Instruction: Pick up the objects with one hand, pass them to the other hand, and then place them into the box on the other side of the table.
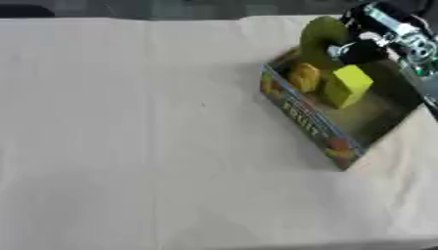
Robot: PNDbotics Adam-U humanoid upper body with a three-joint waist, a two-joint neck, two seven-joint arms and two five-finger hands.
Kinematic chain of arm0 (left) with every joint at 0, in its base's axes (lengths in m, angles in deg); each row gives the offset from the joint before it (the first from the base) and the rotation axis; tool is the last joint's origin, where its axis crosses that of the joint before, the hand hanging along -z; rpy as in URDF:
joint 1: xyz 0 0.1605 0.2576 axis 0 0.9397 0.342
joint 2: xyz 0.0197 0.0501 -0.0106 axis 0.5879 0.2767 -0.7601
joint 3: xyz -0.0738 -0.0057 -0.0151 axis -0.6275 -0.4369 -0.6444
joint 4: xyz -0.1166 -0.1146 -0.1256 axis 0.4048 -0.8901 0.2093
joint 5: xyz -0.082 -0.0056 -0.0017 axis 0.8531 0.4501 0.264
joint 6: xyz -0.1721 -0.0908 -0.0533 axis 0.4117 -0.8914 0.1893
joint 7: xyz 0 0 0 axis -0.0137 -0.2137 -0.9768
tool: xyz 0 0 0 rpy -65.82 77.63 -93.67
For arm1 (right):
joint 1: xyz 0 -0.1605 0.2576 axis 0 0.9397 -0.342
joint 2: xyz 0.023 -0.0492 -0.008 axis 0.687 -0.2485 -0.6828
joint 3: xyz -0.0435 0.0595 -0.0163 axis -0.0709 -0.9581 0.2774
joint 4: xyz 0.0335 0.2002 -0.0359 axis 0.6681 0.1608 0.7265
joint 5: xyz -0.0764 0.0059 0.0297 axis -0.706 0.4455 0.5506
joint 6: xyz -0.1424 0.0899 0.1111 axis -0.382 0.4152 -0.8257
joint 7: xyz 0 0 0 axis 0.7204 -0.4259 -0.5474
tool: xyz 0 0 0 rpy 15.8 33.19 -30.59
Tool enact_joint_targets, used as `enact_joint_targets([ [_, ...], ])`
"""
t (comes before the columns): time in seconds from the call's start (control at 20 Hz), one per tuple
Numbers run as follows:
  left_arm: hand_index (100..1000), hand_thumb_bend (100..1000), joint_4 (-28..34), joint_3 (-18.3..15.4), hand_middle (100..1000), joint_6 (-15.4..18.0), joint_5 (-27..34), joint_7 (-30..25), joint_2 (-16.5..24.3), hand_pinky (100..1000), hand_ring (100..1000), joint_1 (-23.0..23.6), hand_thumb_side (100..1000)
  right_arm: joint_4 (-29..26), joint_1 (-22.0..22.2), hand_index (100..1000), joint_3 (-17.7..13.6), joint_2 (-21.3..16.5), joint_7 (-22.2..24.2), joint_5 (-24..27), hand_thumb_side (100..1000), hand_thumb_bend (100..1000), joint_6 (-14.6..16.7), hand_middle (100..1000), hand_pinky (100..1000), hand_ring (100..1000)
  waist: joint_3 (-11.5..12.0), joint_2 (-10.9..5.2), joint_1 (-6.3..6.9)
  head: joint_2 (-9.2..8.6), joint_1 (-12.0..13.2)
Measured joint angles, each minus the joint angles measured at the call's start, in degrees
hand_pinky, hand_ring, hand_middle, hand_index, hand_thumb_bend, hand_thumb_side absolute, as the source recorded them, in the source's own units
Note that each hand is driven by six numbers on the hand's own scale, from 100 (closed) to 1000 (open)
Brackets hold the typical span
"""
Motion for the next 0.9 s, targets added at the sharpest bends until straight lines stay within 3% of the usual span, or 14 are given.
enact_joint_targets([
  [0.2,847,302,0.0,-0.4,626,0.0,0.1,1.2,0.0,510,532,-0.1,504,3.3,1.1,439,-1.2,0.7,-2.1,-2.1,110,100,0.3,236,845,472,0.1,0.17,0.00,-0.01,-0.1],
  [0.4,846,295,0.0,-0.5,626,0.0,0.2,1.9,-0.1,510,533,-0.2,506,6.5,2.0,505,-2.0,1.3,-3.1,-5.0,138,100,0.9,306,840,518,0.3,0.22,0.00,-0.02,0.0],
  [0.45,847,296,0.0,-0.5,627,0.1,0.2,1.9,-0.1,511,534,-0.2,506,7.2,2.1,573,-2.2,1.3,-2.9,-5.6,161,100,1.1,370,841,550,0.4,0.22,-0.02,-0.02,0.0],
  [0.5,847,295,0.0,-0.5,628,0.1,0.2,2.0,-0.1,511,534,-0.2,505,7.9,2.1,753,-2.4,1.3,-2.8,-6.2,201,100,1.3,524,859,645,0.4,0.22,-0.02,-0.02,0.0],
  [0.55,848,294,0.0,-0.5,629,0.1,0.1,2.0,-0.1,511,535,-0.2,506,8.5,2.1,815,-2.6,1.4,-2.7,-6.7,230,100,1.4,601,878,709,0.4,0.22,-0.02,-0.02,0.0],
  [0.6,848,293,0.1,-0.5,629,0.1,0.0,1.9,-0.1,511,535,-0.3,506,8.8,2.2,845,-3.0,1.6,-2.8,-7.1,261,225,1.4,661,914,771,0.4,0.22,-0.03,-0.01,0.0],
  [0.65,848,292,0.1,-0.5,629,0.2,-0.1,1.9,-0.1,511,535,-0.3,507,9.0,2.2,884,-3.3,1.8,-3.0,-7.6,187,349,1.4,681,931,790,0.5,0.22,-0.03,-0.01,0.1],
  [0.7,848,292,0.1,-0.5,629,0.2,-0.2,1.8,-0.1,511,535,-0.3,508,8.9,2.4,893,-3.7,2.2,-3.4,-7.9,159,357,1.6,691,937,797,0.5,0.22,-0.03,-0.01,0.2],
  [0.8,849,289,0.2,-0.5,629,0.2,-0.4,1.7,-0.3,510,534,-0.3,511,8.4,3.1,931,-4.5,2.7,-4.2,-8.3,188,370,2.3,741,968,823,0.4,0.22,-0.04,0.00,0.4],
  [0.9,850,287,0.2,-0.5,630,0.1,-0.6,1.7,-0.4,510,535,-0.3,512,7.5,4.0,952,-5.2,3.3,-5.1,-8.1,143,377,3.0,762,983,827,0.2,0.22,-0.04,0.09,0.6],
])
